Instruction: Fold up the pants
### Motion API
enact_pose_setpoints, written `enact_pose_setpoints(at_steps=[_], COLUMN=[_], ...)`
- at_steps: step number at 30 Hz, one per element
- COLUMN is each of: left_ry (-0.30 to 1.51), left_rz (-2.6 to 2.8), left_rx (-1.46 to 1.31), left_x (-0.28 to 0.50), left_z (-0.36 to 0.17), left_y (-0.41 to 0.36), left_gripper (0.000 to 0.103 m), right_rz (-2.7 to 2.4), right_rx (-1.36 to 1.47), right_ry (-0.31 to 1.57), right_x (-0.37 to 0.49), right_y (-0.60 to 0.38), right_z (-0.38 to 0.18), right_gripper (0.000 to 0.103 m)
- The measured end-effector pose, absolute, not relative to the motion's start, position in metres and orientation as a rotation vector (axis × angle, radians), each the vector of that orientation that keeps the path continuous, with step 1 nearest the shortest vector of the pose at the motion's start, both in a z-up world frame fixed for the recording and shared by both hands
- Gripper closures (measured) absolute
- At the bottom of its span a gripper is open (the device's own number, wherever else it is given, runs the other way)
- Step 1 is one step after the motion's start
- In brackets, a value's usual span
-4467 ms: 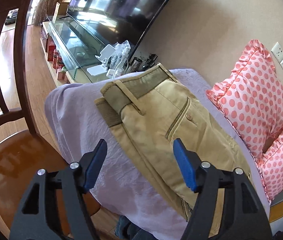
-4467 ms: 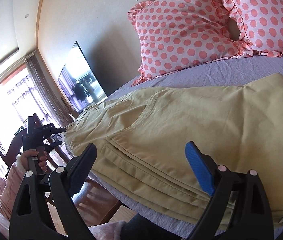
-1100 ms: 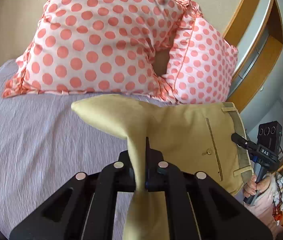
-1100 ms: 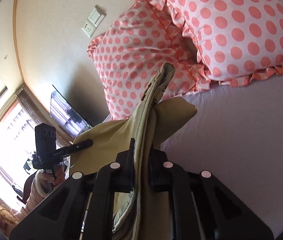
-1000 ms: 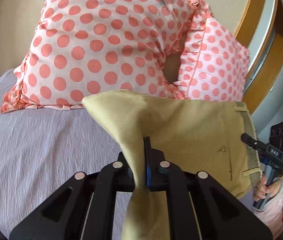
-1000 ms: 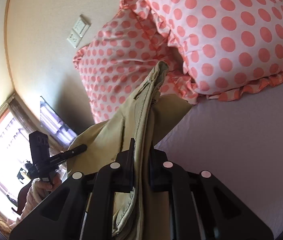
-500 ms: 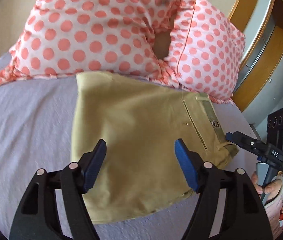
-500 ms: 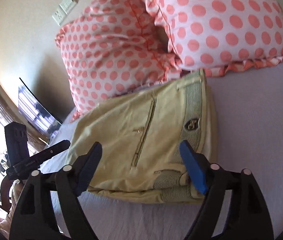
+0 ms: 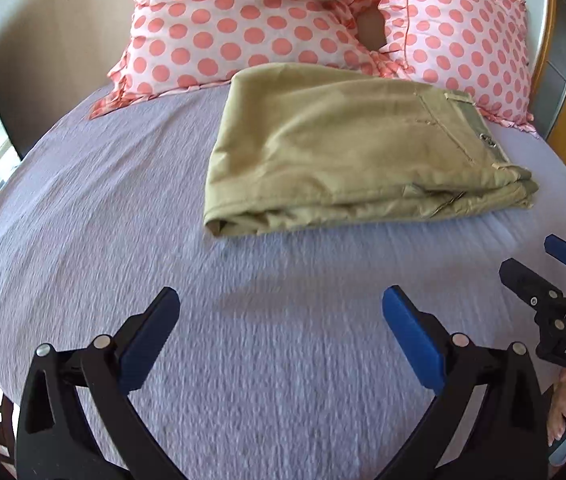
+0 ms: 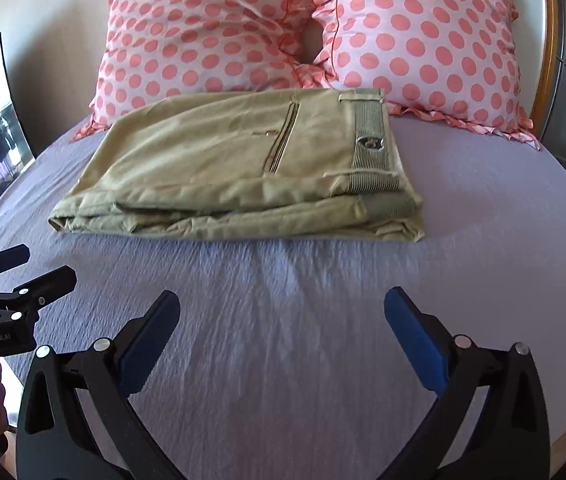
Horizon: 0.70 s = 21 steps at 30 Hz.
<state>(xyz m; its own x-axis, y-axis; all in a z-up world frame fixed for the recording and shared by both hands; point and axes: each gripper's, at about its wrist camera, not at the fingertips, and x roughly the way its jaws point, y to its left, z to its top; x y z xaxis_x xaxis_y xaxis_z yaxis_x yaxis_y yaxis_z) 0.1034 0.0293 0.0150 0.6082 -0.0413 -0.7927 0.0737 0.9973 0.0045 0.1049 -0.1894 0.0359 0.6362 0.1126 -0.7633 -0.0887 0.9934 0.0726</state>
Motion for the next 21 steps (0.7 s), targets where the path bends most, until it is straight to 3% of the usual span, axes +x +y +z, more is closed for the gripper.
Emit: enact_pose_setpoints(at_steps=[21], left_ry=[0.819], left_rz=[-0.038], left_rx=[0.029], left_x=[0.084], left_z=[0.008], left_y=[0.031], left_gripper=[0.002], right_rz=[0.051], right_rx=[0.014], right_ry=[0.879], right_x=[0.097], right_y=[-0.186], right_z=[0.029], right_gripper=[0.001])
